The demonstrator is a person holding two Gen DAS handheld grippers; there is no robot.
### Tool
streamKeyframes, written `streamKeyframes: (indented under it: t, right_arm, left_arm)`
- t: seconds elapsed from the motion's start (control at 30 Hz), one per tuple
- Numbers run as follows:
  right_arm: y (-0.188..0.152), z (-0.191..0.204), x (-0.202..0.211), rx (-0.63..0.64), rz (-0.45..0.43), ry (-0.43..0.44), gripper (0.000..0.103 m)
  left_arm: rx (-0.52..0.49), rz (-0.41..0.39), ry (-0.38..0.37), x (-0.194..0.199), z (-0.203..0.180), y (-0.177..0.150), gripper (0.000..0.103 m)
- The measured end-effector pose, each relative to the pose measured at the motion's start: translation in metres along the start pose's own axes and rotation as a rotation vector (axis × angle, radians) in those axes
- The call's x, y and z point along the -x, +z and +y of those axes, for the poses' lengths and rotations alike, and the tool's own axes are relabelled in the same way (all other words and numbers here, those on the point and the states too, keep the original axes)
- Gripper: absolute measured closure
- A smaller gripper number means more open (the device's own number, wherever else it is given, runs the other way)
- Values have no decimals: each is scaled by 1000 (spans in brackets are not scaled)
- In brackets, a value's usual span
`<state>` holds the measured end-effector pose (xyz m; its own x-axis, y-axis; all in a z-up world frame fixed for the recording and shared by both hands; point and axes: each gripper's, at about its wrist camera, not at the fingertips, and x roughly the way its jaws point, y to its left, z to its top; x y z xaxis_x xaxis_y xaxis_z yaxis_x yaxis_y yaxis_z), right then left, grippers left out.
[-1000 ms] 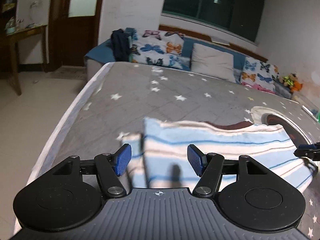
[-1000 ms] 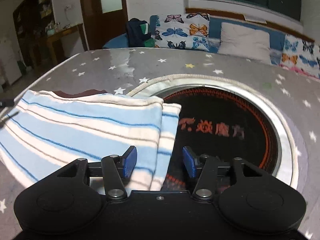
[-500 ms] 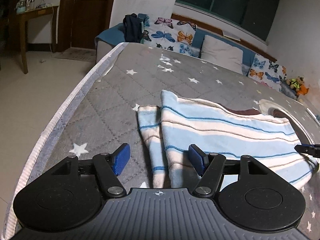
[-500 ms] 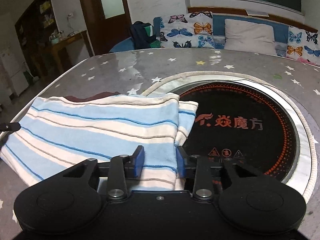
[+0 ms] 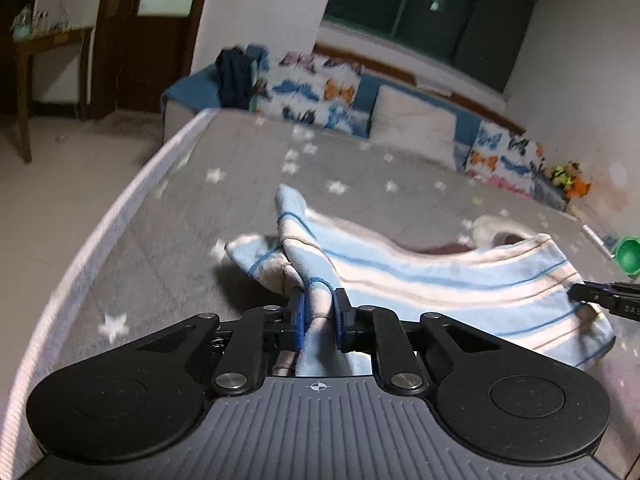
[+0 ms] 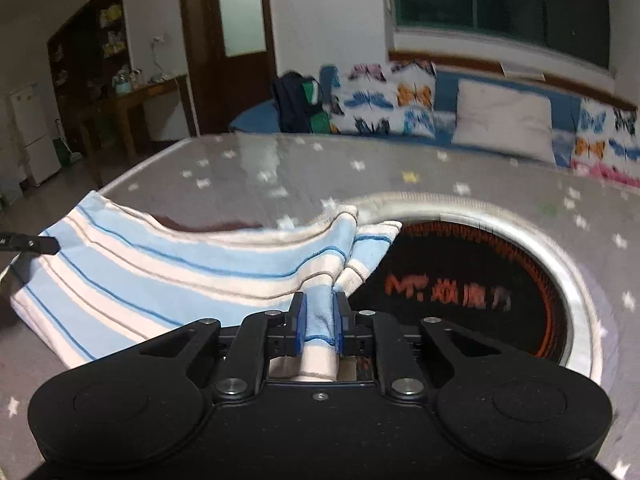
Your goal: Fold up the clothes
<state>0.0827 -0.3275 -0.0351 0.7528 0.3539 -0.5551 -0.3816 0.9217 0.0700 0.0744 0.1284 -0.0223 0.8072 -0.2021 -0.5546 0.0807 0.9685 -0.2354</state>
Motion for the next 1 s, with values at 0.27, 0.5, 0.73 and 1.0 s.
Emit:
streamKeyframes:
  t: [0.27, 0.5, 0.73, 1.0]
  right_arm:
    - [51, 22, 14, 113, -101, -12, 89]
    - [93, 19, -2, 140, -179, -57, 89]
    - [116, 4, -60, 115, -169, -76, 89]
    - [105, -12, -137, 110, -40, -161, 88]
  left_arm:
    - [-107, -139, -4, 11, -30, 60, 90]
    - [-106, -224, 27, -10, -36, 107, 90]
    - [-95, -202, 80, -63, -33, 131, 90]
    - [-86, -88, 173, -138, -5, 125, 88]
